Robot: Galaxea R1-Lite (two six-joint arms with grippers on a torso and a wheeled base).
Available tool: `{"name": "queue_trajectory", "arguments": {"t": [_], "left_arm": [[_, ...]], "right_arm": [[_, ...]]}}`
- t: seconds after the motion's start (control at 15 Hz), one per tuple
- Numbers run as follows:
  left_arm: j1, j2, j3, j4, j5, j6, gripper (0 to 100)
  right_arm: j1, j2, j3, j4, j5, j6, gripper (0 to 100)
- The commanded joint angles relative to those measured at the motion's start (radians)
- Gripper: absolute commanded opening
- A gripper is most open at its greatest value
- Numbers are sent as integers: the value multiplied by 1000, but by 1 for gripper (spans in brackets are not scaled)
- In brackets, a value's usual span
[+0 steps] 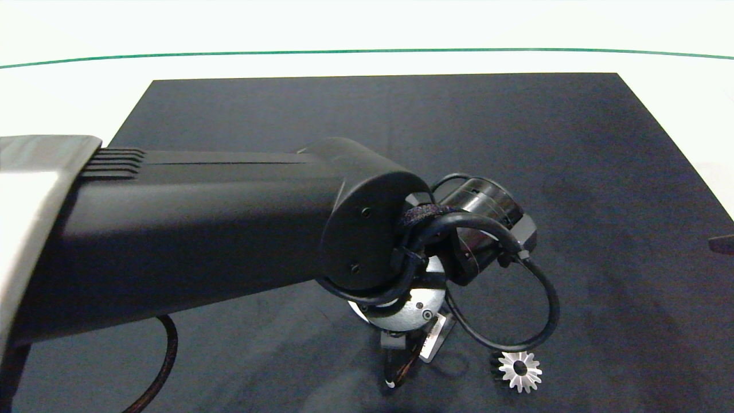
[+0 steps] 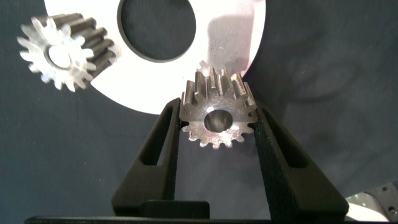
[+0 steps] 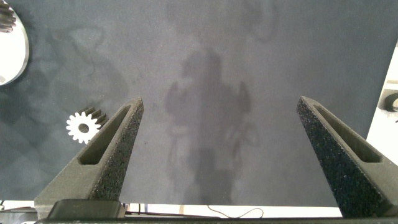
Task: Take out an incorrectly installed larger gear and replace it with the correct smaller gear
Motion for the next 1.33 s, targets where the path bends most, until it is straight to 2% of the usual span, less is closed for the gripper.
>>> {"name": "queue_trajectory", "arguments": {"t": [0.07, 0.4, 0.87, 1.0, 1.2, 1.27, 1.33], "left_arm": [[-4, 15, -17, 6, 2, 0, 10], [-1, 18, -24, 6, 2, 3, 10], [4, 9, 0, 14, 7, -12, 10], [5, 3, 17, 14, 27, -17, 10], [4, -11, 25, 12, 27, -23, 10], [2, -14, 25, 12, 27, -28, 100], [2, -19, 25, 14, 27, -37, 100]], "right_arm": [[1, 0, 0, 5, -1, -2, 100], [1, 0, 0, 5, -1, -2, 100], [2, -1, 4, 3, -1, -2, 100], [4, -1, 4, 5, -1, -2, 100], [4, -6, 9, 5, -1, -13, 100], [4, -6, 12, 3, -1, -13, 100], [4, -6, 12, 3, -1, -14, 100]]}}
